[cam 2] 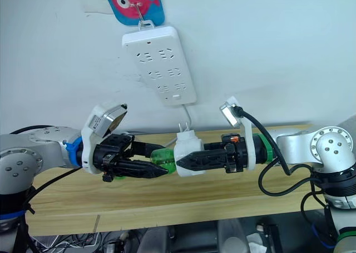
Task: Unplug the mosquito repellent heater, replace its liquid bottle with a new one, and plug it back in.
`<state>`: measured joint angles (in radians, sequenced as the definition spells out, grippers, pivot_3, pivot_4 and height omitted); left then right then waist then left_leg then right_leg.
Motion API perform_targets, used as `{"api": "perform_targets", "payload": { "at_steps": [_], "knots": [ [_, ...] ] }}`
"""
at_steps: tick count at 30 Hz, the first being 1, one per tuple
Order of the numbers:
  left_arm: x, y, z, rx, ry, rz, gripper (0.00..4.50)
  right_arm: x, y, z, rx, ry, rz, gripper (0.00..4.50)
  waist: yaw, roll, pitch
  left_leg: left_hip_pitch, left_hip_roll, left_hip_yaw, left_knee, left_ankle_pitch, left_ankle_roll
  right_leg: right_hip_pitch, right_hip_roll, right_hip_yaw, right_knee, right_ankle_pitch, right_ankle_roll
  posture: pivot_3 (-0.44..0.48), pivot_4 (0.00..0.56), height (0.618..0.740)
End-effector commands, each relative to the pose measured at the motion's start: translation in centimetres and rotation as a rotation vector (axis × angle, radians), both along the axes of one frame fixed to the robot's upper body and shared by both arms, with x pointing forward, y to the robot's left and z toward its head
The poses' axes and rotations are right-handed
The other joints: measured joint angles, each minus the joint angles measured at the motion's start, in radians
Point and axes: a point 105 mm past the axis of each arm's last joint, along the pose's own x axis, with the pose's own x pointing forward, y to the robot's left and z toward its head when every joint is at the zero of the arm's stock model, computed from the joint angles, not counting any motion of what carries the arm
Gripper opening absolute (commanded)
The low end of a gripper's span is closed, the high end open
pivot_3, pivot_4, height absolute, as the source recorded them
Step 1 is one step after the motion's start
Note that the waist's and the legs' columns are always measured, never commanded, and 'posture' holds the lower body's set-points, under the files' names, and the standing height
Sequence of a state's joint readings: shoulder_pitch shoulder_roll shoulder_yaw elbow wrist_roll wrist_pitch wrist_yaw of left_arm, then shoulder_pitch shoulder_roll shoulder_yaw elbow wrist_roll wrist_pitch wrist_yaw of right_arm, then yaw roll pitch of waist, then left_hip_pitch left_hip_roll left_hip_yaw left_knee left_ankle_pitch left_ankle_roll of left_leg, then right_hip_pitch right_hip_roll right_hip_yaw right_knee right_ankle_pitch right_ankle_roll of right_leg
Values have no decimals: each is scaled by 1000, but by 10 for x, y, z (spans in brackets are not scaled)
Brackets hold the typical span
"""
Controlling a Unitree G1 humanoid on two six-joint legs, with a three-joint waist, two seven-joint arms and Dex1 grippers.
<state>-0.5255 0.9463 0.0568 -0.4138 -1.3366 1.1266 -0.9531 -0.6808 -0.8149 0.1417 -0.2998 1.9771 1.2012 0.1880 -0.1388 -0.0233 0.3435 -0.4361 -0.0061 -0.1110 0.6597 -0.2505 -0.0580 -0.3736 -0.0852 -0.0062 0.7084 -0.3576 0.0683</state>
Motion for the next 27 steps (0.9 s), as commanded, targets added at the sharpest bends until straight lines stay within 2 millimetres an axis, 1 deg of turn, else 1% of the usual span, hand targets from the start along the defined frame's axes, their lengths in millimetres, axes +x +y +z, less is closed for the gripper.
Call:
{"api": "perform_targets", "payload": {
  "at_steps": [1, 6, 8, 9, 10, 13, 18, 20, 25, 27],
  "knots": [
    [-14, 1, 21, -60, 5, -72, 2251, 4, -5, -2, -30, -5, -36, 2994, 0, 0, 2, 0, 0, 0, 0, 0, 0, 0, 0, 0, 0, 0, 0, -209, 350, 740],
    [-11, 0, 21, -56, 43, -60, 2251, 3, -5, -2, -28, -9, -32, 2994, 1, -1, 4, 0, 0, 0, 0, 1, -1, 0, 0, 0, 0, 0, 0, -211, 354, 740],
    [-10, 0, 21, -53, 47, -54, 2988, 3, -4, -1, -26, -10, -32, 2994, 1, -1, 6, 0, 0, 0, 0, 1, -1, 0, 0, 0, 0, 0, 0, -210, 353, 740],
    [-11, 1, 20, -46, 52, -58, 3246, 3, -4, -1, -24, -10, -32, 2994, 1, -1, 7, 0, 0, 0, 0, 1, -1, 0, 0, 0, 0, 0, 0, -210, 353, 740],
    [-11, 1, 19, -40, 51, -60, 3615, 3, -4, -1, -23, -10, -32, 2994, 0, -1, 8, 0, 0, 0, 0, 1, -2, 0, 0, 0, 0, 0, 0, -211, 354, 740],
    [-6, -1, 18, -53, -8, -18, 4484, 4, -4, 1, -10, -12, -30, 2994, 1, -2, 9, 0, 0, 0, 0, 1, -2, 0, 0, 0, 0, 0, 0, -210, 352, 740],
    [-3, 3, 17, -47, -12, 8, 4484, 4, -5, 3, -2, -11, -28, 2994, 1, -1, 9, 0, 0, 0, 0, 1, -2, 0, 0, 0, -1, 0, 0, -208, 351, 740],
    [2, 5, 17, -48, -61, 40, 4484, 5, -5, 3, 5, -10, -31, 2994, 1, -2, 9, 0, 0, 0, 0, 1, -2, 0, 0, 0, -1, 0, 0, -208, 351, 740],
    [29, 6, 20, -44, -346, 154, 4484, 5, -6, 5, 21, -5, -29, 2994, 3, -2, 10, 0, 0, 1, 0, 2, -3, 0, 0, 0, -1, 0, 0, -208, 351, 740],
    [32, 4, 22, -50, -441, 156, 4484, 6, -7, 5, 27, -3, -33, 2994, 3, -2, 10, 0, 0, 1, 0, 2, -3, 0, 0, 0, -2, 0, 0, -208, 351, 740]
  ]
}}
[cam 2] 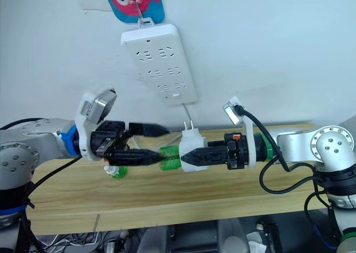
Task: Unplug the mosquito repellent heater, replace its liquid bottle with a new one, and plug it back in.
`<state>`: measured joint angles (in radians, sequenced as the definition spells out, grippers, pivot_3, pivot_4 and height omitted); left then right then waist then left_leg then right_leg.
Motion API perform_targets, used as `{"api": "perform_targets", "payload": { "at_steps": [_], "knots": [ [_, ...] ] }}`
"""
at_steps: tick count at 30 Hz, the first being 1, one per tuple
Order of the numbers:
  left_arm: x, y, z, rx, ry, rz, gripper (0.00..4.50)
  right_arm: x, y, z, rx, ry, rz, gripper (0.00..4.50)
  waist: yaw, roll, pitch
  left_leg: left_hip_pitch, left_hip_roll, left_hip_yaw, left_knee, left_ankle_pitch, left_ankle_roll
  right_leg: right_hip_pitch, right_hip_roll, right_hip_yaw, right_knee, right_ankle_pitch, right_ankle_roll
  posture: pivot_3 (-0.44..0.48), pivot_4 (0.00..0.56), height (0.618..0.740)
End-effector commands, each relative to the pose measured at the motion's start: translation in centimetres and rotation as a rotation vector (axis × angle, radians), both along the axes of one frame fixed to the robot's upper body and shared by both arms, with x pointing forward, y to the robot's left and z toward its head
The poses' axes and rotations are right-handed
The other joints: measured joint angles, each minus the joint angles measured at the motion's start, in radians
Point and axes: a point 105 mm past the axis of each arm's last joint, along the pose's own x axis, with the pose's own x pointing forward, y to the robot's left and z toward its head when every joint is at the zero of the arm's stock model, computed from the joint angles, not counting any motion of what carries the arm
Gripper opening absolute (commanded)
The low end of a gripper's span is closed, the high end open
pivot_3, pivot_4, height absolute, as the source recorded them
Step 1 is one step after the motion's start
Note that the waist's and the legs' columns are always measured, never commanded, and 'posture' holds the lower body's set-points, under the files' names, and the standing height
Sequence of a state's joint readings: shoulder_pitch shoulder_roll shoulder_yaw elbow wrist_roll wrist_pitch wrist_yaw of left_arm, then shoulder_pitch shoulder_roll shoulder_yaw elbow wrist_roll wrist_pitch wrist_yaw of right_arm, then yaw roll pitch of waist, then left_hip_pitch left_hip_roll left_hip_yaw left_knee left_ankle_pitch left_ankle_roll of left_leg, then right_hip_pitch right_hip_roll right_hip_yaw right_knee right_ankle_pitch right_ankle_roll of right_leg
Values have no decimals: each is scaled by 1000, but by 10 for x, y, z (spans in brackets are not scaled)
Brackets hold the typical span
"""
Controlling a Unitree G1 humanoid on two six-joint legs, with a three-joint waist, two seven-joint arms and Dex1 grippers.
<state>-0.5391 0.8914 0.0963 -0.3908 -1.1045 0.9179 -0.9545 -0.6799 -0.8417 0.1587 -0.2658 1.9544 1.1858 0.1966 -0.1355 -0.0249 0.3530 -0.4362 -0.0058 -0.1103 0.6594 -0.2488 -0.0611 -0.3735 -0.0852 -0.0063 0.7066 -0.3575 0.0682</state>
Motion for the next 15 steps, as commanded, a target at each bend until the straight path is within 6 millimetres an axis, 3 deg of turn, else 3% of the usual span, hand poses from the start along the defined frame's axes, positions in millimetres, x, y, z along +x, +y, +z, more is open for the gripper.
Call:
{"api": "perform_targets", "payload": {
  "at_steps": [1, 4, 10, 15],
  "knots": [
    [3, -4, 9, -10, -215, 3, 4484, -3, -2, 10, 53, -18, 10, 2994, 0, 0, 0, 0, 0, 0, 0, 0, 0, 0, 0, 0, -1, 0, 0, -208, 344, 740],
    [0, -8, 14, -39, -331, -22, 4484, 2, -4, 10, 67, -6, -18, 2994, 0, 0, 0, -1, 0, 0, -1, 0, 0, 0, 0, -1, -2, 0, 0, -208, 344, 740],
    [-16, -9, 10, -35, -385, -109, 4484, 8, -7, 10, 93, 13, -50, 2994, -1, 0, 0, -3, 0, 1, -1, -1, 2, 0, 0, -1, -3, 0, 0, -211, 337, 740],
    [-13, -8, -4, 57, -567, -99, 4484, 13, -9, 8, 111, 31, -77, 2994, 0, 0, 0, -3, 0, 1, 0, -1, 2, 1, 0, -2, -3, 0, 0, -199, 333, 740]
  ]
}}
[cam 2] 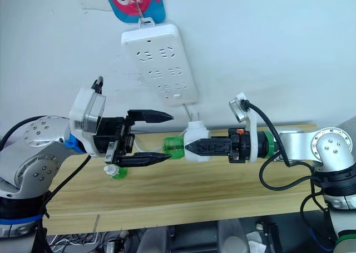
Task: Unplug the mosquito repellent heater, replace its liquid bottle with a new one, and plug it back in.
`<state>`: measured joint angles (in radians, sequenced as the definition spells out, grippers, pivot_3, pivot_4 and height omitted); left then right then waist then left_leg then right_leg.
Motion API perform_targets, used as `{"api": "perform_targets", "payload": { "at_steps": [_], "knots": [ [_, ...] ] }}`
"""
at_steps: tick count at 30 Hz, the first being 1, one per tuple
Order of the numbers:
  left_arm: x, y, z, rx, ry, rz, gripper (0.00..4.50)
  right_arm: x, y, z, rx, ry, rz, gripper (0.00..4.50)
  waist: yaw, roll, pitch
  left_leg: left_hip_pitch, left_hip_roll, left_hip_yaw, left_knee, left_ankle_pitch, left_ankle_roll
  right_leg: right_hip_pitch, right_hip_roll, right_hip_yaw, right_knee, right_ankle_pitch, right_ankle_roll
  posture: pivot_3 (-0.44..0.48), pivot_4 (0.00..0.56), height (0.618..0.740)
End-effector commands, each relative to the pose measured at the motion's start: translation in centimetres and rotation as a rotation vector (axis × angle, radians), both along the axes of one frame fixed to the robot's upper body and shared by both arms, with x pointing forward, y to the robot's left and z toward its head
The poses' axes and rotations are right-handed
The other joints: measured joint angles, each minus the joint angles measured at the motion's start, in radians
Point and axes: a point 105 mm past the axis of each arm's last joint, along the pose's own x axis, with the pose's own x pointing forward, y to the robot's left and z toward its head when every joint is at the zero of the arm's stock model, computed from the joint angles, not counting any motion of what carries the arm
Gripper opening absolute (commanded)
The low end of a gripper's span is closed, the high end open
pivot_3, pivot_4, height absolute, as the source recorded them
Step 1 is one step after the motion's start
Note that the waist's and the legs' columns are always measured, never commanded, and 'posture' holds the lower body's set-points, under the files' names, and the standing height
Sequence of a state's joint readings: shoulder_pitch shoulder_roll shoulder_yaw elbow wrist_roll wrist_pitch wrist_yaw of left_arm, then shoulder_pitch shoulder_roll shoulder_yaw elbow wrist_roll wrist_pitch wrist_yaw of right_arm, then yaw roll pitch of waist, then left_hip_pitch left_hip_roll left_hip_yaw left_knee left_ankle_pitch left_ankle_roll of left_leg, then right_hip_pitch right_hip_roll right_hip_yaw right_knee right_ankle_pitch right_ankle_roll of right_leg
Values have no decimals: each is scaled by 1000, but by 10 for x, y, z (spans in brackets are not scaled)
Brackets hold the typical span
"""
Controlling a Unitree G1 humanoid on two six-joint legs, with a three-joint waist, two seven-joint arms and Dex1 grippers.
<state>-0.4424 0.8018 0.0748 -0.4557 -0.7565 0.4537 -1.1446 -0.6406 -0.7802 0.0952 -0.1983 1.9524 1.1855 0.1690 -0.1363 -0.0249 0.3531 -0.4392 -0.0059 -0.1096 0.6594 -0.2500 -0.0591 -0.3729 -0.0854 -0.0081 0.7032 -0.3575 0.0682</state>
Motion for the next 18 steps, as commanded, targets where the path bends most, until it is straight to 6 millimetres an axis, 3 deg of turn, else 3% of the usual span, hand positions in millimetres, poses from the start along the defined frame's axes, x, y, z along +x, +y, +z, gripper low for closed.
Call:
{"api": "perform_targets", "payload": {
  "at_steps": [1, 9, 18],
  "knots": [
    [-2, -1, -5, 43, -157, 0, 4484, -1, -3, 8, 36, -16, -6, 2994, 1, 0, 0, 0, 0, 0, 0, 0, 0, 0, 0, 0, 0, 0, 0, -197, 333, 740],
    [8, -3, -15, 41, -417, 60, 4484, 3, -1, 9, 54, -5, -16, 2994, 4, 0, 0, -1, 0, 0, 0, 0, 0, 0, 0, -1, 0, 0, 0, -191, 331, 740],
    [6, -6, -23, 57, -460, 48, 4484, 6, 1, 7, 53, 3, -38, 2994, 2, 0, 0, -2, 0, -1, 1, 0, 0, 0, 0, -2, 1, 0, 0, -194, 333, 740]
  ]
}}
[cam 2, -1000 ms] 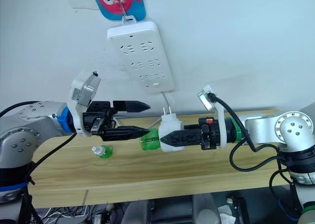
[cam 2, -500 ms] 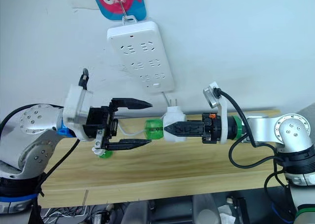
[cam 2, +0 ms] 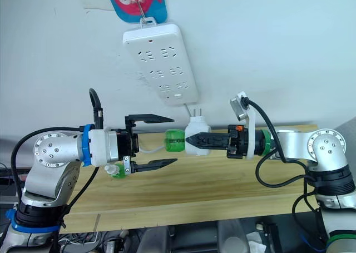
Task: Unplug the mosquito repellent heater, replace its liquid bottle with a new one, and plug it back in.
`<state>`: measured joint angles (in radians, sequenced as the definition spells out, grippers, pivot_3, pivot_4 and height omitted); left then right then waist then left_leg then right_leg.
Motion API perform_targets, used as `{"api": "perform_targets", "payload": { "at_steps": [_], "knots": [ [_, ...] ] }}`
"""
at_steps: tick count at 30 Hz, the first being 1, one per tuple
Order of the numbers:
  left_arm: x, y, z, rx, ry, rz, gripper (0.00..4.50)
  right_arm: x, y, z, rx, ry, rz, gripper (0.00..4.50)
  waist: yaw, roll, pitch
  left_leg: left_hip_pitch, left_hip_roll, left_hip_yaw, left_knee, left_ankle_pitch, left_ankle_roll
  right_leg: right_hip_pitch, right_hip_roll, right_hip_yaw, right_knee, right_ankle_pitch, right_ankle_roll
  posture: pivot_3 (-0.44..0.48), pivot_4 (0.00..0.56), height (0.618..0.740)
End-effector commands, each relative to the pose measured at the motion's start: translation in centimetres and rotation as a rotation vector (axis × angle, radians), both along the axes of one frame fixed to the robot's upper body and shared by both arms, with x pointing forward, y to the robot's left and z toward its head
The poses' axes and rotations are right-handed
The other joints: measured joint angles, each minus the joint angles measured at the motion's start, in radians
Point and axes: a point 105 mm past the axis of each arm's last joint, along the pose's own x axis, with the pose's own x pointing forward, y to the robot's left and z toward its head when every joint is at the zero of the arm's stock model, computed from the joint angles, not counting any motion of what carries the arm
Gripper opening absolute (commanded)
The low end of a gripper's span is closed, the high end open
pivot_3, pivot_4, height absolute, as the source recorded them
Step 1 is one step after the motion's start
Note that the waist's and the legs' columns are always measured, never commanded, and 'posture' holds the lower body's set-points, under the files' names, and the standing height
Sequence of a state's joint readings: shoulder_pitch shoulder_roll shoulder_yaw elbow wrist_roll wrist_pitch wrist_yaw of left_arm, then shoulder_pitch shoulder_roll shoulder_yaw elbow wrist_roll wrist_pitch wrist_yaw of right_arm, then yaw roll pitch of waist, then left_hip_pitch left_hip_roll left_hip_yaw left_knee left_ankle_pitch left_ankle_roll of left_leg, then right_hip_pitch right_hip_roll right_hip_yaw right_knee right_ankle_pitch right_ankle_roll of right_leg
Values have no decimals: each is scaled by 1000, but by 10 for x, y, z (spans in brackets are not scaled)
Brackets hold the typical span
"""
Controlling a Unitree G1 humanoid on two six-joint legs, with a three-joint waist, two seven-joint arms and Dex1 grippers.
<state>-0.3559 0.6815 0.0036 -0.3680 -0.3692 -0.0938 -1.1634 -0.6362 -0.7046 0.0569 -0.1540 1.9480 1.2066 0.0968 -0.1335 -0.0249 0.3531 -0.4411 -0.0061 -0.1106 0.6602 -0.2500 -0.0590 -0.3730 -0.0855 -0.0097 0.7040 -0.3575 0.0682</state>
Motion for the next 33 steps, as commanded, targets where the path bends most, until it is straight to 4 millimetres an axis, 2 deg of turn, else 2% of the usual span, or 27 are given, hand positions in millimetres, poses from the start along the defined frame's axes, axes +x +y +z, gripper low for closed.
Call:
{"api": "perform_targets", "payload": {
  "at_steps": [1, 8, 11, 16, 17, 24, 29, 33],
  "knots": [
    [-2, -1, 1, -7, -28, -6, 4484, -3, -1, 10, 30, -30, 9, 2994, -1, 0, 0, 0, 0, 0, 0, 0, 0, 0, 0, 0, 0, 0, 0, -194, 332, 740],
    [0, 0, 1, -7, -28, -11, 4484, -3, 0, 10, 30, -33, 5, 2994, -3, 0, 0, 0, 0, 0, 0, 0, 0, 0, 0, 0, 0, 0, 0, -200, 329, 740],
    [0, -1, 1, -15, -24, -19, 3923, -3, 0, 10, 30, -35, 3, 2994, -4, 0, 0, 0, 0, 0, 0, 0, 0, 0, 0, 0, 1, 0, 0, -201, 329, 740],
    [0, -1, 1, -9, -19, -26, 2366, -3, 2, 12, 33, -39, 1, 2994, -5, 0, 0, 0, 0, 0, 0, 0, 0, 0, 0, 0, 1, 0, 0, -203, 332, 740],
    [1, -1, 0, -8, -19, -27, 2229, -3, 2, 12, 33, -39, 1, 2994, -5, 0, 0, 0, 0, 0, 0, 0, 0, 0, 0, 0, 1, 0, 0, -204, 332, 740],
    [1, 0, 6, -37, 44, -37, 2230, -6, 2, 10, 5, -46, 20, 2994, -5, 0, 0, 0, 0, 0, 0, 0, 0, 0, 0, 0, 1, 0, 0, -204, 337, 740],
    [-15, 2, -2, 14, 266, -102, 2230, -17, 5, 2, -72, -61, 68, 2994, -7, 0, 0, 0, 0, -1, 0, 0, 0, 0, 0, 0, 5, 0, 0, -199, 336, 740],
    [-24, 2, -2, 28, 378, -129, 2230, -20, 6, 1, -93, -68, 75, 2994, -6, 0, 0, 0, 0, -1, 0, 0, 0, 0, 0, 0, 5, 0, 0, -198, 336, 740]
  ]
}}
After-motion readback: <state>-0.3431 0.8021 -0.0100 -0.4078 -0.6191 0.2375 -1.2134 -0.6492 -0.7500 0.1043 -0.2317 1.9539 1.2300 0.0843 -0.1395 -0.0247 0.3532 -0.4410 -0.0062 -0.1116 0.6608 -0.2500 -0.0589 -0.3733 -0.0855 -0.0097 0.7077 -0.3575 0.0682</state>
